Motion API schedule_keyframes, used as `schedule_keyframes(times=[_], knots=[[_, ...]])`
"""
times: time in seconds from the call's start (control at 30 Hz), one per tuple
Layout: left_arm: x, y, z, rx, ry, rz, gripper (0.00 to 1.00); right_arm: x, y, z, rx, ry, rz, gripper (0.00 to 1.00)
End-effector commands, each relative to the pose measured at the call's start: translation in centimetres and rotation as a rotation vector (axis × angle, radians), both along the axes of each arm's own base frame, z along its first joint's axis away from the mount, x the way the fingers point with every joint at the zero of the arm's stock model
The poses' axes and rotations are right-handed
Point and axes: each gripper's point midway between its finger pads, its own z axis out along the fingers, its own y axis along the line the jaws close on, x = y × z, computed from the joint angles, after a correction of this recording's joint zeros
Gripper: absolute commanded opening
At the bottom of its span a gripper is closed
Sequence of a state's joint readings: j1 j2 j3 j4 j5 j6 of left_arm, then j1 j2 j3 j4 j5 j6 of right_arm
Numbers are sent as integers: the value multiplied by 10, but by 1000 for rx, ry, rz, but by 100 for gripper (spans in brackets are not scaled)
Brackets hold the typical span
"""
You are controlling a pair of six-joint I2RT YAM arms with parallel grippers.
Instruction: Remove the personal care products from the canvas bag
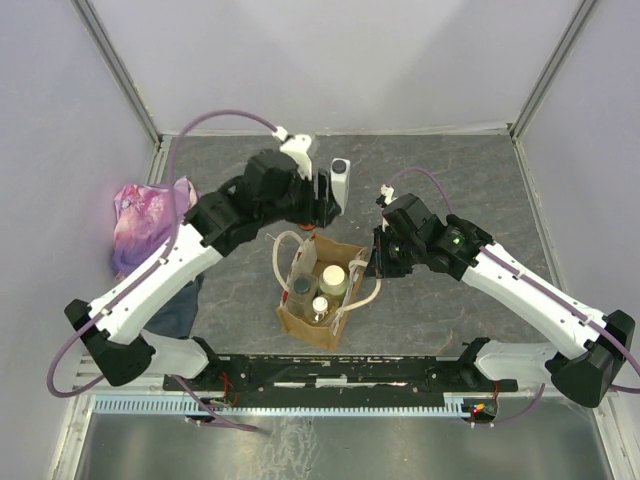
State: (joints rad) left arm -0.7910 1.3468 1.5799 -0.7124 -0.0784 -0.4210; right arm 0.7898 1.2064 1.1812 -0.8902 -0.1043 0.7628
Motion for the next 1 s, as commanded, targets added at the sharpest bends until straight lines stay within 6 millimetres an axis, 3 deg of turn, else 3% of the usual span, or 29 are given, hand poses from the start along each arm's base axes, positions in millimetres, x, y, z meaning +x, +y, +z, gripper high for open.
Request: schedule_keyframes(times=[0.0,0.4,0.7,0.97], knots=[[-34,-9,-68,62,183,-50,71,9,5,12,30,-50,-15,5],[-56,-28,-142,182,252,-138,71,10,-2,19,5,-65,-30,7],[-79,-25,-176,255,316,-144,74,10,-2,18,7,-62,-36,11],[-75,-19,-196,298,304,-107,70,10,-1,19,11,-62,-32,12]])
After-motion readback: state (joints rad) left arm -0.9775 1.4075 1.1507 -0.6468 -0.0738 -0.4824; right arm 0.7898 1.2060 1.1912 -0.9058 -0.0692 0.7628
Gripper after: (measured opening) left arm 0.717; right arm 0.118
